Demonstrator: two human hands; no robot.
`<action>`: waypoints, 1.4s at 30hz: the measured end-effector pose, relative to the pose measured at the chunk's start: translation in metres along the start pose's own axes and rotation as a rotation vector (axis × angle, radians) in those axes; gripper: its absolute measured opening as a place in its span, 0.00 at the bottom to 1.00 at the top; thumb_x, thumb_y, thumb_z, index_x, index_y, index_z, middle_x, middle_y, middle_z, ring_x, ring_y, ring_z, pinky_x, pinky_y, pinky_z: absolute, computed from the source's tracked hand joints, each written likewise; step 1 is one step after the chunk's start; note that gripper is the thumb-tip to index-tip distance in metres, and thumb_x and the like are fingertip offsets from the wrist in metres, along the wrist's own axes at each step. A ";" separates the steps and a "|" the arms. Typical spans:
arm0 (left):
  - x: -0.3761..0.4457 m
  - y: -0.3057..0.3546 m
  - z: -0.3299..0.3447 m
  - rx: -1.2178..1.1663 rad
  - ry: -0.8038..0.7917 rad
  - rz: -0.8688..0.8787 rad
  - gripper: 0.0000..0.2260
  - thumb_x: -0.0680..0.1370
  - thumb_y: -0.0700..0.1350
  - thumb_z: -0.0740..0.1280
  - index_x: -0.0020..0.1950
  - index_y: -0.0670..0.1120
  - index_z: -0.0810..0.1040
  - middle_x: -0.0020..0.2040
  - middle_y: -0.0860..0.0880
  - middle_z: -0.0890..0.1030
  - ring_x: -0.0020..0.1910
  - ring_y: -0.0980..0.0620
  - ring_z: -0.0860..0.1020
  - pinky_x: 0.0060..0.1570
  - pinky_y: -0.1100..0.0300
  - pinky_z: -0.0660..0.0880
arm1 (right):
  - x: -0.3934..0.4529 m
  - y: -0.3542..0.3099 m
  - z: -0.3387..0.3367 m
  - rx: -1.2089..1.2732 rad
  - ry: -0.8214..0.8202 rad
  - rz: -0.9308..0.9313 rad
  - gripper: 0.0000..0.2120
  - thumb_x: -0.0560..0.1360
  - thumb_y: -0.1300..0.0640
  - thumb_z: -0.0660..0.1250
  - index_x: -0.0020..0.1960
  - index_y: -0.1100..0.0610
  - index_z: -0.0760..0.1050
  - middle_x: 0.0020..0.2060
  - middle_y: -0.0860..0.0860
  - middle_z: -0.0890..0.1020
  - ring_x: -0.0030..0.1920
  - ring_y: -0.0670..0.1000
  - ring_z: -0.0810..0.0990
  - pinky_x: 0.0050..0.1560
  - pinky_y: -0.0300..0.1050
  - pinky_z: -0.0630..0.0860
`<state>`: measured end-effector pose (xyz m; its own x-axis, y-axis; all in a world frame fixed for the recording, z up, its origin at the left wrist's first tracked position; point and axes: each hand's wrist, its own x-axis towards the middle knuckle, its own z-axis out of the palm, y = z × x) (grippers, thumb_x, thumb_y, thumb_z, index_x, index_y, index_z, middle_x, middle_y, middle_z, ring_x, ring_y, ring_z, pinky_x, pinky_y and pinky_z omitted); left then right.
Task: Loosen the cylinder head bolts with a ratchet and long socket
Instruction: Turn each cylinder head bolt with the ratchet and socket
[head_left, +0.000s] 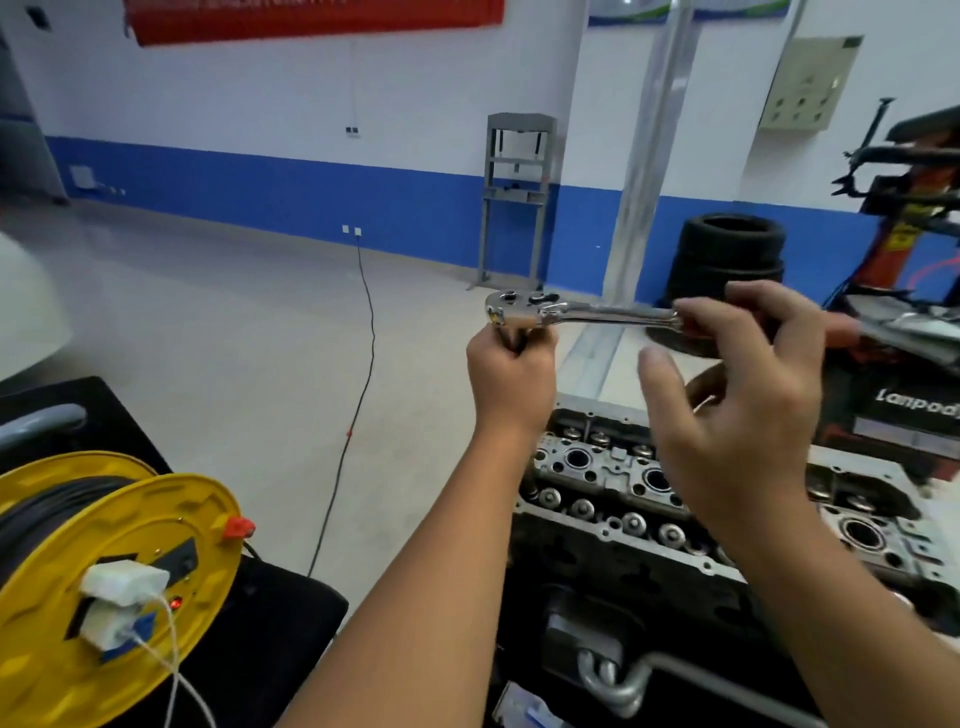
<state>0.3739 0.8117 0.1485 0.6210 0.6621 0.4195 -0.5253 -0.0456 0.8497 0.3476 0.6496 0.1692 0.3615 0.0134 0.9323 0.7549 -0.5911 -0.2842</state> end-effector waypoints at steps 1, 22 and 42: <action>0.001 0.000 0.001 0.004 0.002 -0.007 0.17 0.78 0.34 0.71 0.32 0.46 0.70 0.25 0.59 0.68 0.26 0.61 0.65 0.29 0.68 0.66 | -0.008 -0.005 -0.002 0.024 -0.002 -0.047 0.14 0.78 0.52 0.69 0.59 0.59 0.80 0.61 0.59 0.75 0.58 0.26 0.65 0.56 0.21 0.63; -0.031 0.010 0.008 0.136 -0.132 0.020 0.14 0.72 0.38 0.63 0.29 0.49 0.64 0.25 0.59 0.68 0.29 0.58 0.63 0.33 0.62 0.64 | 0.020 -0.057 -0.030 -0.287 -0.711 0.054 0.15 0.81 0.40 0.61 0.58 0.51 0.72 0.51 0.50 0.78 0.52 0.56 0.77 0.45 0.50 0.68; -0.029 0.017 -0.014 0.170 -0.241 -0.047 0.13 0.78 0.39 0.65 0.36 0.50 0.67 0.28 0.59 0.67 0.30 0.57 0.63 0.33 0.61 0.63 | 0.084 -0.049 -0.003 -0.439 -0.907 -0.375 0.13 0.80 0.55 0.67 0.63 0.51 0.70 0.36 0.51 0.74 0.41 0.58 0.74 0.40 0.51 0.72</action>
<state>0.3386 0.8017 0.1466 0.7730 0.4710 0.4249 -0.4004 -0.1573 0.9028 0.3390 0.6778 0.2617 0.5552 0.7407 0.3784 0.7049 -0.6605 0.2586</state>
